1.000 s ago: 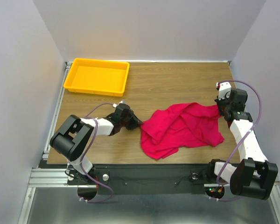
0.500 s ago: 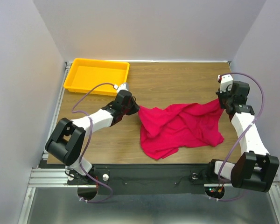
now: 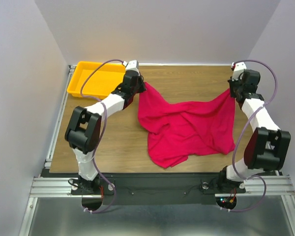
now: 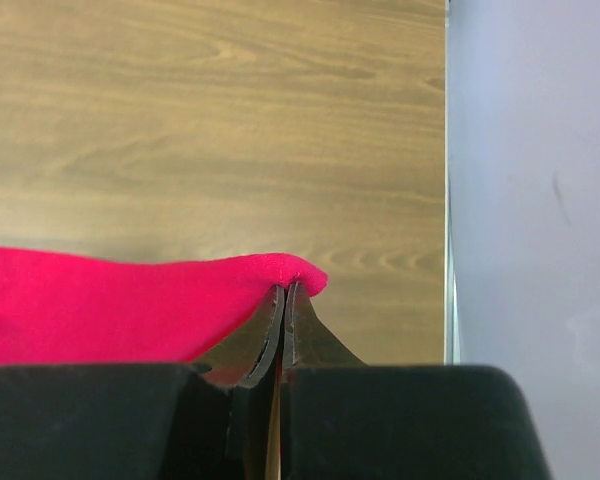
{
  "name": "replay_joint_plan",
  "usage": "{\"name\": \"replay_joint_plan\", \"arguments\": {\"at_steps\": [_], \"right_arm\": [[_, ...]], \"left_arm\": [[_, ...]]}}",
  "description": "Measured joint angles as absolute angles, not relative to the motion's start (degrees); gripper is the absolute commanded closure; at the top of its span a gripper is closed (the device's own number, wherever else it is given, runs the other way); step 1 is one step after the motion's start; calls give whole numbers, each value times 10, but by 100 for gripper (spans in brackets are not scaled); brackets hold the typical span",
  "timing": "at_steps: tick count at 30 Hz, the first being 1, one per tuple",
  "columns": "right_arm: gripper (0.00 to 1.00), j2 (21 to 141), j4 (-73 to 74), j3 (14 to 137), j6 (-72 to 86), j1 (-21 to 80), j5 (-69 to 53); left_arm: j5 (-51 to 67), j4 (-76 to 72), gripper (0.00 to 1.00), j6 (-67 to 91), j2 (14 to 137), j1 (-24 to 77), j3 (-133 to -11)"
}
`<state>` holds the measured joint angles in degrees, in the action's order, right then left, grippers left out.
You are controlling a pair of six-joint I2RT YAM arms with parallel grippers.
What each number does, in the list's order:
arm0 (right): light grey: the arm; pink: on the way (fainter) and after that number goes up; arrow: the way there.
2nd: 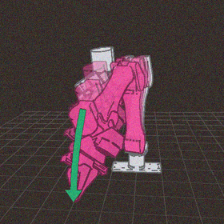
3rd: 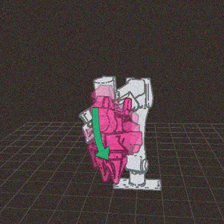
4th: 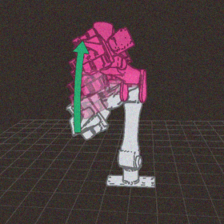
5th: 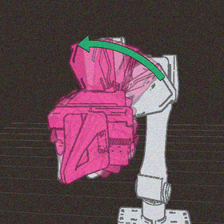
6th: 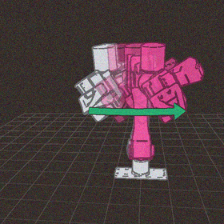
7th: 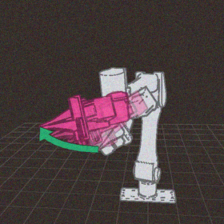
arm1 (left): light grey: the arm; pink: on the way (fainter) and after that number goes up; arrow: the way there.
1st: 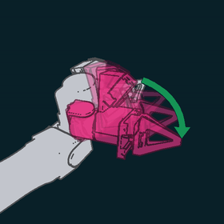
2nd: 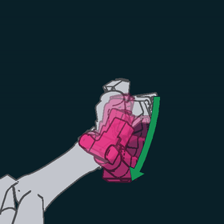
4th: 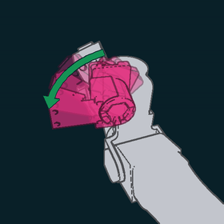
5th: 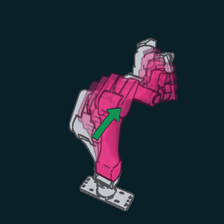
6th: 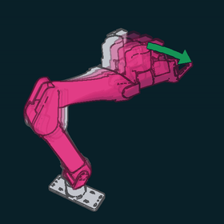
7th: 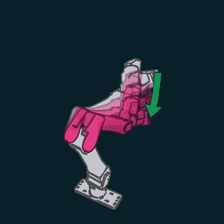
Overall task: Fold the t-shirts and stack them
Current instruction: Flatten the tshirt out
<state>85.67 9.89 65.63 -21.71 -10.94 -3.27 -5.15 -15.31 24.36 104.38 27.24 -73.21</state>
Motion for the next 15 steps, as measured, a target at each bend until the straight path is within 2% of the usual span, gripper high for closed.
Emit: {"name": "replay_joint_plan", "arguments": {"at_steps": [15], "right_arm": [[99, 1145, -124, 735, -160, -116, 54]], "left_arm": [[-91, -112, 100, 218, 1257, 241, -994]]}}
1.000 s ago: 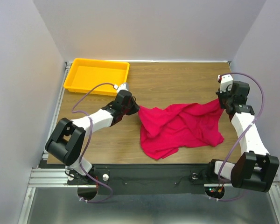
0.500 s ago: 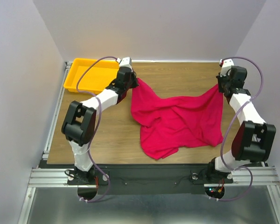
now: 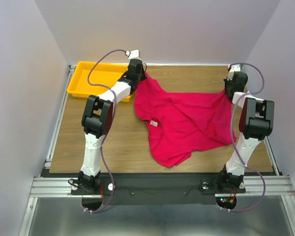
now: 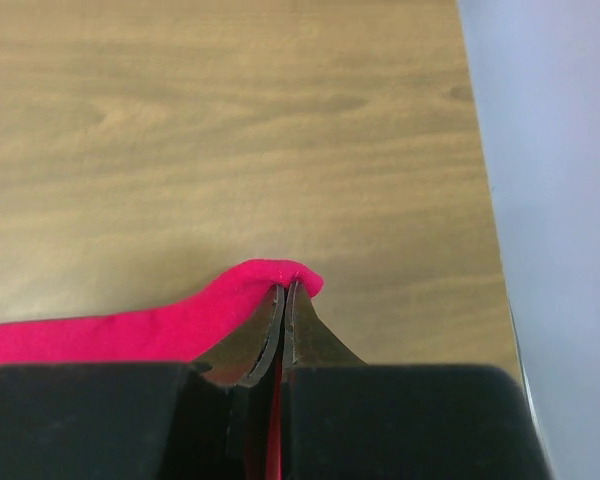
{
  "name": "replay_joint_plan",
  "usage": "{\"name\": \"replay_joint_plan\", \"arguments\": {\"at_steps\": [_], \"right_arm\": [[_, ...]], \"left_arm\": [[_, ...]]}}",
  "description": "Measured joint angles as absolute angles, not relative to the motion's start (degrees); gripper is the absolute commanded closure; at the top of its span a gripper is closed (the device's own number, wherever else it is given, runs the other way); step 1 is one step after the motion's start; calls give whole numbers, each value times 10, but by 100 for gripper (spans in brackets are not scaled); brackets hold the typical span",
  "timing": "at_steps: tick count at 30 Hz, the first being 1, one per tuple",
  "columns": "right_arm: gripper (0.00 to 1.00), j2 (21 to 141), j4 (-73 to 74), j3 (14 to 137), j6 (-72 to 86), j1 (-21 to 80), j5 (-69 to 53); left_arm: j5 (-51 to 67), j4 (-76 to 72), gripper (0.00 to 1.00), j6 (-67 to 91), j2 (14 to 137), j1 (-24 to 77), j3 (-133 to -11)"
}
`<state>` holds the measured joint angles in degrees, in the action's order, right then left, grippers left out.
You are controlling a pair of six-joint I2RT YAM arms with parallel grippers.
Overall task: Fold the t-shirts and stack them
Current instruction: Flatten the tshirt out
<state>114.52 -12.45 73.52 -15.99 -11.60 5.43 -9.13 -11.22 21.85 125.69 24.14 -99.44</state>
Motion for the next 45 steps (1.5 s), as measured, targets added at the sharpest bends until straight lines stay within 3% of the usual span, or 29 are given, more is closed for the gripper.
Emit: {"name": "replay_joint_plan", "arguments": {"at_steps": [5, 19, 26, 33, 45], "right_arm": [[99, 1189, -157, 791, -127, -117, 67], [99, 1161, -241, 867, -78, -132, 13], [99, 1140, -175, 939, -57, -136, -78], [99, 1123, -169, 987, -115, -136, -90], [99, 1159, -192, 950, -317, -117, -22]], "left_arm": [[-91, -96, 100, 219, 1289, 239, -1053], [-82, -87, 100, 215, 1297, 235, -1103], [-69, -91, 100, 214, 1297, 234, -1103], [-53, -105, 100, 215, 1297, 234, -1102], [-36, -109, 100, 211, 1297, 234, -1102]]}}
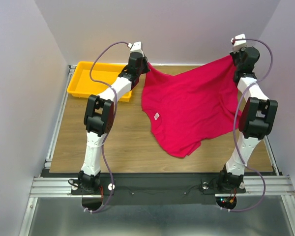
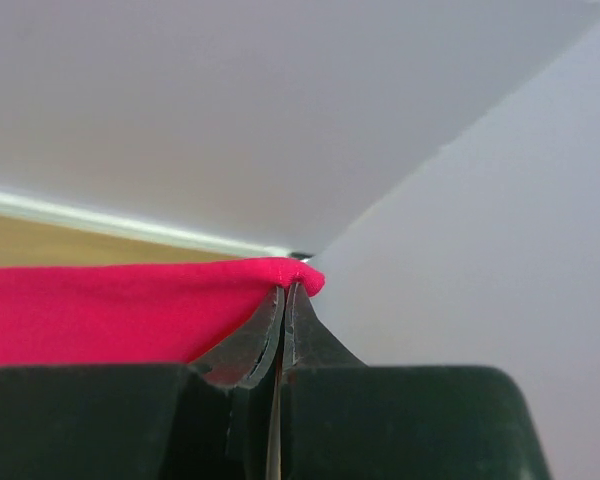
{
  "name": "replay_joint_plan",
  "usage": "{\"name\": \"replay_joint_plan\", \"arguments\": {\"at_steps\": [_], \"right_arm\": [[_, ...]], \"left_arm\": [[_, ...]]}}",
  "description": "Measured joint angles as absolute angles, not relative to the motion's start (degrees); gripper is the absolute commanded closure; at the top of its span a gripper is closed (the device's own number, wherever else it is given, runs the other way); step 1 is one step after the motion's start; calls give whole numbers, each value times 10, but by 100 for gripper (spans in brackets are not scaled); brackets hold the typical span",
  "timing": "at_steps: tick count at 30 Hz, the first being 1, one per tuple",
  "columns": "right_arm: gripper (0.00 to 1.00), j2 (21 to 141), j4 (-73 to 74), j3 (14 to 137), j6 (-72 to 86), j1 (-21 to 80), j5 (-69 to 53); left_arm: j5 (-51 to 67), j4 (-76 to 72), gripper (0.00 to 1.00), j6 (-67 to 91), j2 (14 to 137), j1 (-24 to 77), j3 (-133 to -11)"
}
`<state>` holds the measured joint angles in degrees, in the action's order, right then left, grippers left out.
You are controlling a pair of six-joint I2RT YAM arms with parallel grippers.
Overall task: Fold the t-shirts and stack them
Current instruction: Flatten the tshirt out
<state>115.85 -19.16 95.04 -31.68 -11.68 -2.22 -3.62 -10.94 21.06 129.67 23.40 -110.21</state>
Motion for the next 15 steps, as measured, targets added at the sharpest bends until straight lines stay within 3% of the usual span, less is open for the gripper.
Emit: {"name": "replay_joint_plan", "arguments": {"at_steps": [15], "right_arm": [[99, 1030, -26, 974, -228, -83, -91]], "left_arm": [[17, -121, 100, 164, 1217, 234, -1033]]}}
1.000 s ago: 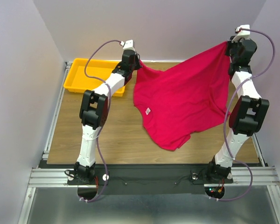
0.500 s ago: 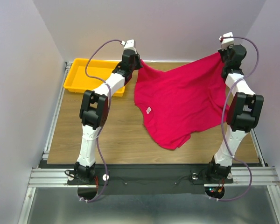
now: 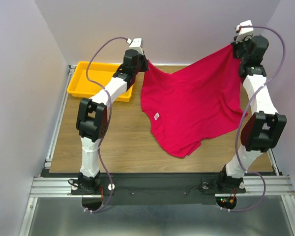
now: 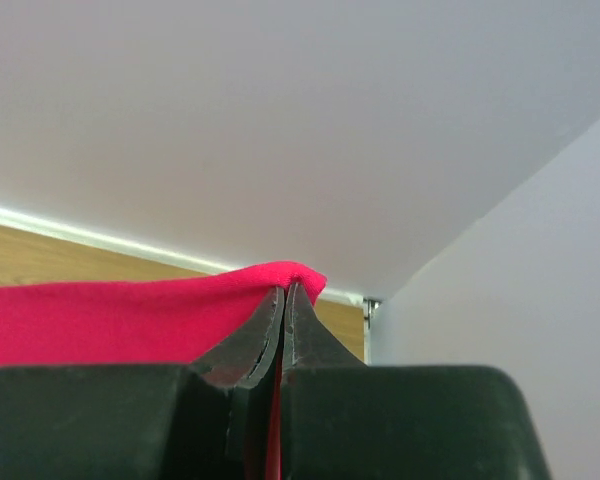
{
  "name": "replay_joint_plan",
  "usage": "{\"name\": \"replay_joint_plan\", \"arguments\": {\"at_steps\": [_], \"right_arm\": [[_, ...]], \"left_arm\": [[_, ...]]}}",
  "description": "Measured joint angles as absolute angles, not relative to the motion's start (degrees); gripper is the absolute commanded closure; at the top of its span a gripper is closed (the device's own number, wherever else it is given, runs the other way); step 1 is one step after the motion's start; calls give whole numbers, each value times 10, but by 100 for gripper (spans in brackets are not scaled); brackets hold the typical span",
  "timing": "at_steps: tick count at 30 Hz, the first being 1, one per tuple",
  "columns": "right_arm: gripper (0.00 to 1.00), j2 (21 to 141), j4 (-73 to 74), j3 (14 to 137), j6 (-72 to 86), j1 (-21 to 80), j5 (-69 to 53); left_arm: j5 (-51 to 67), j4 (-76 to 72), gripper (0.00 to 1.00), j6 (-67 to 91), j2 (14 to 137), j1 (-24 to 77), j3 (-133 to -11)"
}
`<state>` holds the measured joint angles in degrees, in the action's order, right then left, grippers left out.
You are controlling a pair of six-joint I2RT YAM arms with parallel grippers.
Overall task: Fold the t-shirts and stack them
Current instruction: Flatten the tshirt out
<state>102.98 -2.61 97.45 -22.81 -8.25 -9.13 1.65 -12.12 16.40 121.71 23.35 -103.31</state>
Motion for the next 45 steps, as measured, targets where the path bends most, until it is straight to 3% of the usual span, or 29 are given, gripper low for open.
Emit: {"name": "replay_joint_plan", "arguments": {"at_steps": [17, 29, 38, 45], "right_arm": [[99, 765, 103, 1217, -142, -130, -102], [99, 663, 123, 1300, -131, -129, -59], [99, 590, 141, 1069, -128, -129, -67], [99, 595, 131, 769, -119, -129, -72]], "left_arm": [[-37, -186, 100, 67, 748, 231, -974], [-62, -204, 100, 51, 607, 231, -975], [-50, -221, 100, 78, 625, 231, -947], [7, -254, 100, 128, 769, 235, -871]]}}
